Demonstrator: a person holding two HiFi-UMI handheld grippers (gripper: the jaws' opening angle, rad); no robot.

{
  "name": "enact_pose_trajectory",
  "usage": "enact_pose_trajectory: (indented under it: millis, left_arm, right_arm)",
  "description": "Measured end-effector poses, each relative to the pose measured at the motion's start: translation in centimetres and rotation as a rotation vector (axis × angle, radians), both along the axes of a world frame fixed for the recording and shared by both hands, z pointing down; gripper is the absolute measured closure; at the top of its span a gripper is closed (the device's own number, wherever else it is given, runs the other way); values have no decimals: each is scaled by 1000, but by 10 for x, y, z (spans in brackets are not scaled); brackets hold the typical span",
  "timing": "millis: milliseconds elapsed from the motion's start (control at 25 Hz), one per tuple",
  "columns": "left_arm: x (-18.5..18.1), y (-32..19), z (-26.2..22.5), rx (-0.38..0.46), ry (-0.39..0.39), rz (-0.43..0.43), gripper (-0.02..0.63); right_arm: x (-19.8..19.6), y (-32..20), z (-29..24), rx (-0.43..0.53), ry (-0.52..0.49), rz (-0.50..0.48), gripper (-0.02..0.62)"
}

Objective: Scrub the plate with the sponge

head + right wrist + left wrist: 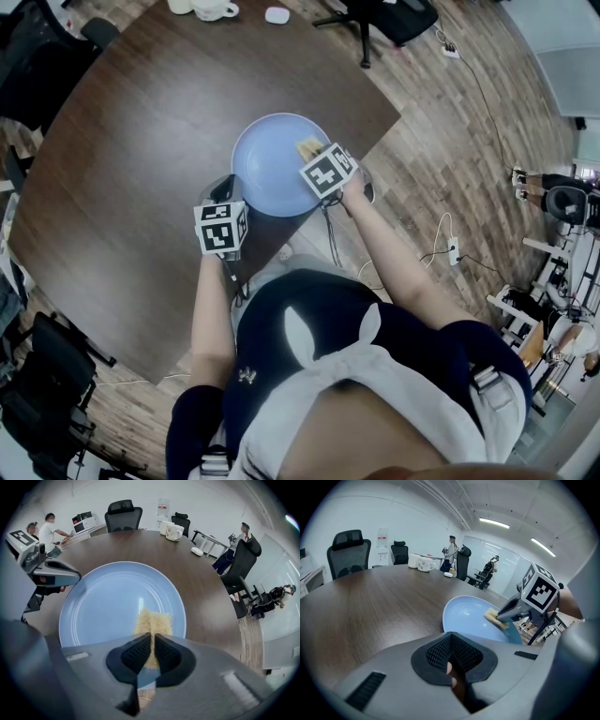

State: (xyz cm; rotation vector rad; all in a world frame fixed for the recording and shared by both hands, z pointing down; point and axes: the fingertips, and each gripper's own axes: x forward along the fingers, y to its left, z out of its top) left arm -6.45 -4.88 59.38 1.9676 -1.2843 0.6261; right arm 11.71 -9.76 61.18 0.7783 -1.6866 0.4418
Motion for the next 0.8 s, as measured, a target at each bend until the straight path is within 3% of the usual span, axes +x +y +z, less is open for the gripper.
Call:
enact_pose_trajectory:
  millis: [800]
  left_arm:
    - [1, 0, 0, -2, -1, 2, 600]
  right_arm:
    - [-5, 19, 1, -34, -93, 20, 574]
